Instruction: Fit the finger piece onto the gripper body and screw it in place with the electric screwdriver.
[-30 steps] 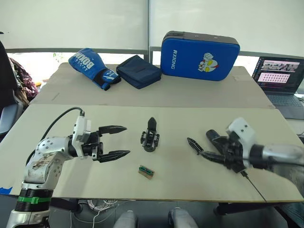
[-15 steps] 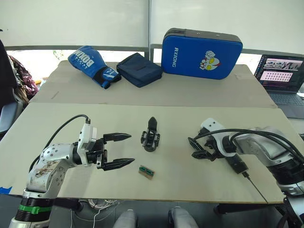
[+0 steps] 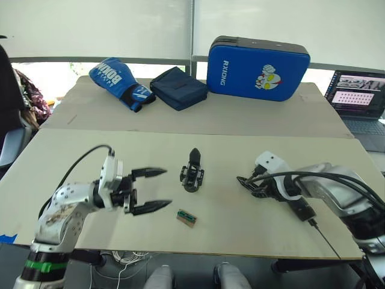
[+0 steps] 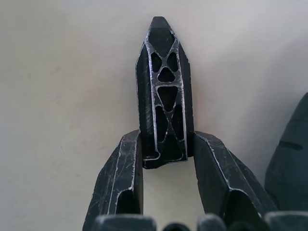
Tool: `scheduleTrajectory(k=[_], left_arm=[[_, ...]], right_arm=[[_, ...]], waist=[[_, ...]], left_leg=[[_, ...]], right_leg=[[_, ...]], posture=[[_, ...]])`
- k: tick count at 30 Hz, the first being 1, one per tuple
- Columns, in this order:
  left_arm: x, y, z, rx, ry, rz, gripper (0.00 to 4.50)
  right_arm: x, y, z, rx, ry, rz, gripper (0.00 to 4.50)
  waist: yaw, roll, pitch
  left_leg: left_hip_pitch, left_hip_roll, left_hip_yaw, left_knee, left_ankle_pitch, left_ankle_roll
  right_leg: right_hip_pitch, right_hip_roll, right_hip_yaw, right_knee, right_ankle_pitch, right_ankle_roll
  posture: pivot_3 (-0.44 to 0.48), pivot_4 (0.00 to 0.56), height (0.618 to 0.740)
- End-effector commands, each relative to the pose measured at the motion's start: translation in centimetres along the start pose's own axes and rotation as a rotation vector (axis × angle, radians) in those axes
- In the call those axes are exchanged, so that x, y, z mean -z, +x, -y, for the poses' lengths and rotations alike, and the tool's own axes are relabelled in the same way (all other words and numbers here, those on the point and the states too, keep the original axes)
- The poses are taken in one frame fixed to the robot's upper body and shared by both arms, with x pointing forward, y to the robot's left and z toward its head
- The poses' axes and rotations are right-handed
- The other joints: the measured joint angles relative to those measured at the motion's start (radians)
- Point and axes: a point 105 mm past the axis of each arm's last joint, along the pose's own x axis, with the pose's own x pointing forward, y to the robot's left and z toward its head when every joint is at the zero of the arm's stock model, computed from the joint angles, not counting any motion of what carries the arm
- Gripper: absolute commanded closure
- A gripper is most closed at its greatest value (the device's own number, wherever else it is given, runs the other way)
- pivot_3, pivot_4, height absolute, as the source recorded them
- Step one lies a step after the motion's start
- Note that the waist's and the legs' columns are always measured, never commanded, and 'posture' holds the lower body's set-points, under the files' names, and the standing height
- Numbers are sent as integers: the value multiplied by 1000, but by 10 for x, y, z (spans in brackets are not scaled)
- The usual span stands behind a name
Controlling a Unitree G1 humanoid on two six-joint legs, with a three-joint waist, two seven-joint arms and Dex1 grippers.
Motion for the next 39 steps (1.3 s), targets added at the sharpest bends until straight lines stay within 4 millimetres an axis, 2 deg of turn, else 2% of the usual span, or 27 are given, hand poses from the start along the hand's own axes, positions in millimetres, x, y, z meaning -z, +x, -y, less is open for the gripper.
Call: scheduleTrajectory(k=[1,2,3,5,7,12,15,21,27,31,34,35,36,38,39], left_arm=[[-29,16,-8,-59,-45,132,0],[-34,19,-10,-75,-69,159,0],[-38,24,-14,-94,-94,187,0],[-51,41,-34,-193,-132,265,0],[-59,53,-48,-259,-172,320,0],[-62,77,-54,-293,-275,387,0],[-63,93,-50,-277,-343,423,0],[-65,104,-47,-274,-391,450,0],[-65,107,-46,-298,-446,493,0],[-66,108,-45,-294,-455,498,1225],[-66,108,-45,-295,-457,500,2759],[-66,108,-45,-295,-459,500,3045],[-66,108,-45,-294,-460,501,3620],[-67,108,-45,-291,-460,511,4473],[-68,108,-45,-294,-466,520,4473]], right_arm=[[-46,-36,0,52,-65,312,3404],[-52,-42,-4,47,-64,374,3404],[-68,-53,-8,60,-89,506,3404],[-94,-82,-11,214,-216,725,3404],[-106,-95,-16,316,-288,831,3404],[-125,-87,-35,373,-371,897,3404],[-136,-83,-44,404,-404,931,3404],[-142,-79,-49,414,-410,946,3404],[-143,-76,-56,388,-441,948,3404],[-144,-74,-60,371,-454,949,3404],[-143,-73,-61,359,-453,949,3404],[-143,-73,-62,355,-457,950,3404],[-143,-73,-63,353,-460,950,3404],[-143,-73,-63,353,-463,945,3404],[-143,-73,-63,356,-457,950,3404]], waist=[[-5,0,0],[-10,0,0],[-12,0,0],[-10,0,0],[-8,0,0],[-14,0,0],[-14,0,0],[-10,0,0],[-11,0,0],[-12,0,0],[-11,0,0],[-11,0,0],[-11,0,0],[-11,0,0],[-11,0,0]], left_leg=[[0,-1,0,0,0,0],[0,-1,0,0,0,0],[0,-1,0,1,0,0],[0,0,0,1,0,1],[-1,-1,-1,3,0,0],[1,-3,0,3,0,0],[0,-2,0,3,0,0],[0,-3,0,3,0,0],[0,-3,0,3,0,0],[0,-3,0,3,0,0],[0,-3,0,3,0,0],[0,-3,0,3,0,0],[0,-3,0,3,0,0],[0,-3,0,3,0,0],[0,-3,0,3,0,0]], right_leg=[[0,-1,0,0,0,0],[0,-1,1,0,1,1],[0,-1,1,0,1,2],[0,0,1,0,1,2],[0,0,1,2,2,2],[1,-1,2,1,2,2],[-1,-1,2,2,2,2],[0,-1,2,1,2,2],[0,-1,2,1,2,2],[0,-1,2,1,2,2],[0,-1,2,1,2,2],[0,-1,2,1,2,2],[0,-1,2,1,2,2],[0,-1,2,1,2,2],[0,-1,2,1,2,2]], posture=[[0,150,740],[0,150,740],[0,150,740],[0,150,740],[0,150,740],[0,150,740],[0,150,740],[0,150,740],[0,150,740],[0,150,740],[0,150,740],[0,150,740],[0,150,740],[0,150,740],[0,150,740]])
